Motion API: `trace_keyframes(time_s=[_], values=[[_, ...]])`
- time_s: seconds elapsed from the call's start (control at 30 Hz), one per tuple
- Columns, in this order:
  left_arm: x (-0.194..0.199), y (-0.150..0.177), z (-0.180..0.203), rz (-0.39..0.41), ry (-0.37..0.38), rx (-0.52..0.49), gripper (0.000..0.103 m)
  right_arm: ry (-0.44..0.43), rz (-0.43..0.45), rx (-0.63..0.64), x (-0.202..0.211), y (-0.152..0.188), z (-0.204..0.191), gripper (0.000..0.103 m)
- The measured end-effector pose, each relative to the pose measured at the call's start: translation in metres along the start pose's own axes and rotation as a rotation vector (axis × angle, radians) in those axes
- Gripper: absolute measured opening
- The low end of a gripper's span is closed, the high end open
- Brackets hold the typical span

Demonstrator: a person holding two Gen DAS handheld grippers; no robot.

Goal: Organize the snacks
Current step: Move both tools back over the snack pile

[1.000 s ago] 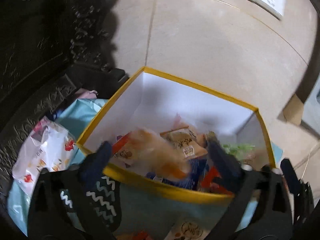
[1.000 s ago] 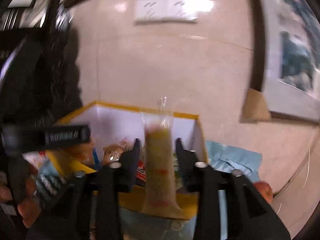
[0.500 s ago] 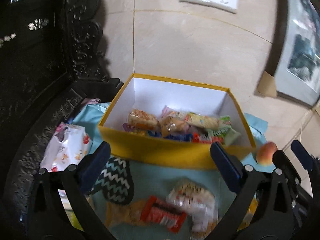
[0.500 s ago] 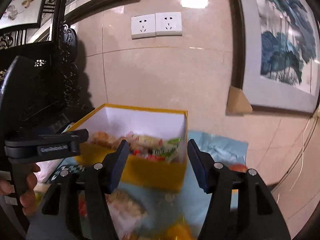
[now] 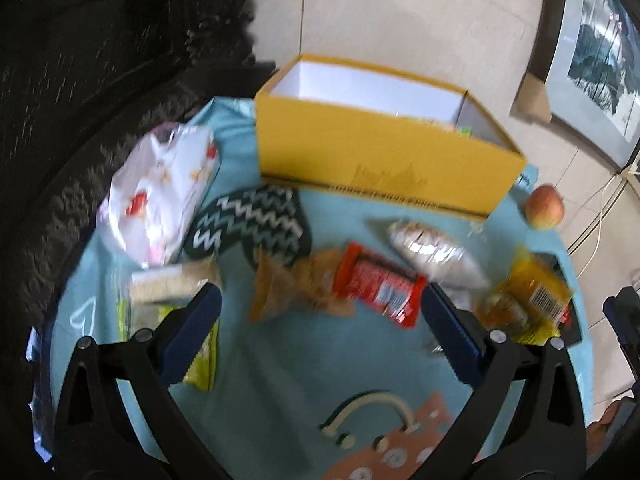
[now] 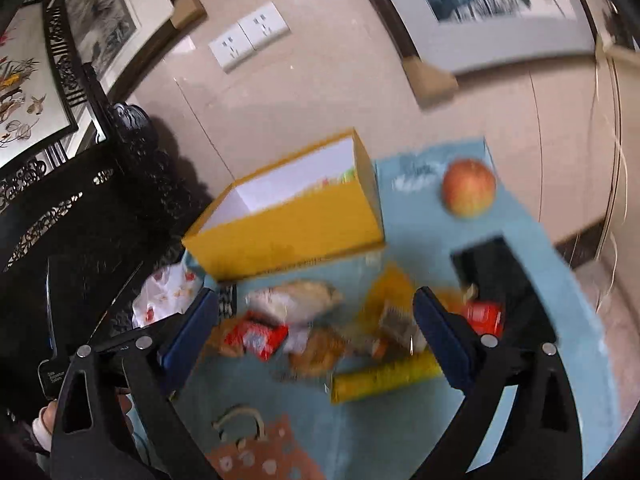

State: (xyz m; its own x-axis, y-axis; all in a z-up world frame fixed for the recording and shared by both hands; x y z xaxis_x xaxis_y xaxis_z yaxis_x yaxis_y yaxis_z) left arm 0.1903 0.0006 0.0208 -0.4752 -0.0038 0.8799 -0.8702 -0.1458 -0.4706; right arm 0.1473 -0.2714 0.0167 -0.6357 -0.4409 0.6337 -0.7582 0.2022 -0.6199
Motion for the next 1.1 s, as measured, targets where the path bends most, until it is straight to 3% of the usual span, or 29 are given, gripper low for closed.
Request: trace_keyframes(time_s=[0.2,0.47,0.67,0.83,0.9,0.93,0.97,1.03,1.1], values=[[-0.029,0.011,-0.007,-0.061,-0.013,0.013,0.101,-0.034,-0.072,-0.057,-0.026,0.017,0.018,0.098],[-0.062,-0.014,-0.012,-0.099,-0.022,0.047,0.101,-0.066,-0.109,-0.094,-0.031,0.022,0.020,0.098],[-0.093,-0.032,-0.038,-0.168,0.017,0.169,0.101,-0.068,-0.121,-0.062,-0.034,0.023,0.010,0.098],[-0.110,-0.033,-0.046,-0.202,0.007,0.192,0.100,-0.074,-0.152,-0.055,-0.040,0.026,0.008,0.098],[-0.111,-0.033,-0.044,-0.197,-0.023,0.178,0.093,-0.076,-0.153,-0.052,-0.040,0.027,0.006,0.098],[-0.111,-0.033,-0.041,-0.187,-0.061,0.163,0.077,-0.074,-0.153,-0.049,-0.040,0.027,0.006,0.098],[-0.109,-0.032,-0.036,-0.171,-0.093,0.137,0.046,-0.071,-0.155,-0.045,-0.040,0.027,0.005,0.098],[-0.101,-0.030,-0.027,-0.137,-0.108,0.088,0.039,-0.066,-0.156,-0.040,-0.041,0.028,0.005,0.098],[-0.094,-0.025,-0.017,-0.141,-0.099,0.040,0.038,-0.058,-0.159,-0.041,-0.042,0.028,0.005,0.098]])
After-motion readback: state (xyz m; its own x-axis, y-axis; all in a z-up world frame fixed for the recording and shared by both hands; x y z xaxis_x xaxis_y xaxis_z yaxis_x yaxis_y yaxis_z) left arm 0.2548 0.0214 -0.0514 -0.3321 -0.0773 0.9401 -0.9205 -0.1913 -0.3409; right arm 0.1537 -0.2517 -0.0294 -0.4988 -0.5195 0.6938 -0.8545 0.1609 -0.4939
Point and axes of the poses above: each gripper's, at about its wrist camera, not at the fingertips, and x roughly against the way its jaws point, z to its right, y to its underside, the point moved 1 cm from there along -x, roughly the way its jaws point, and after that the axes turned 13 degrees about -z, right-handed, at the moved point
